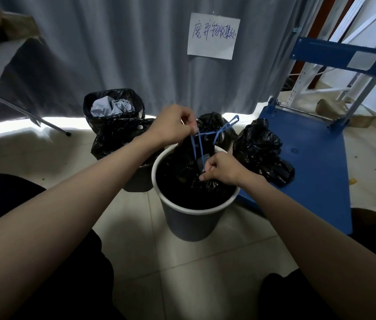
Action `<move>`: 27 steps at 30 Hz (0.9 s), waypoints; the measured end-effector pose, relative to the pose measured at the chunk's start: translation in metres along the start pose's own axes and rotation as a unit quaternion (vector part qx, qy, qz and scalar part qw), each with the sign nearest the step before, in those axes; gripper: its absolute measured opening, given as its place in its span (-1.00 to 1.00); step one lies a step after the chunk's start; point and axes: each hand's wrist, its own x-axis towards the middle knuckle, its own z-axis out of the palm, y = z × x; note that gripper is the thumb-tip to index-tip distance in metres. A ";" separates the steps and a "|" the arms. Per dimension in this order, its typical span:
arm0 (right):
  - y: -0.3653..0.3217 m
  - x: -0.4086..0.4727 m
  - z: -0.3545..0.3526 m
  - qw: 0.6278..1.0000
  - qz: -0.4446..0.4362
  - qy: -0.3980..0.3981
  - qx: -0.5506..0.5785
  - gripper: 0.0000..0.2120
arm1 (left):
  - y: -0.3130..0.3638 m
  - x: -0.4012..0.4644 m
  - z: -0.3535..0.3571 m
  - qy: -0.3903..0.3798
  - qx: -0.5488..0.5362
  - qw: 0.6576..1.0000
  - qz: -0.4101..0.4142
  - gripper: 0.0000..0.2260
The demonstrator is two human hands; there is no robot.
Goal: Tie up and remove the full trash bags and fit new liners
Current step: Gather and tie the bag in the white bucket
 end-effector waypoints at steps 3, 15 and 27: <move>0.005 0.000 0.005 1.000 0.011 0.000 0.005 -0.66 | 0.001 0.004 -0.007 0.062 -0.047 0.997 -0.015 -0.96; -0.023 0.003 -0.016 0.937 -0.035 0.118 0.328 -0.80 | 0.018 0.001 0.003 0.063 -0.135 0.989 0.025 -0.92; -0.005 -0.001 -0.026 0.909 0.040 0.118 0.398 -0.88 | -0.015 -0.016 0.043 -0.169 0.134 0.976 0.016 -0.89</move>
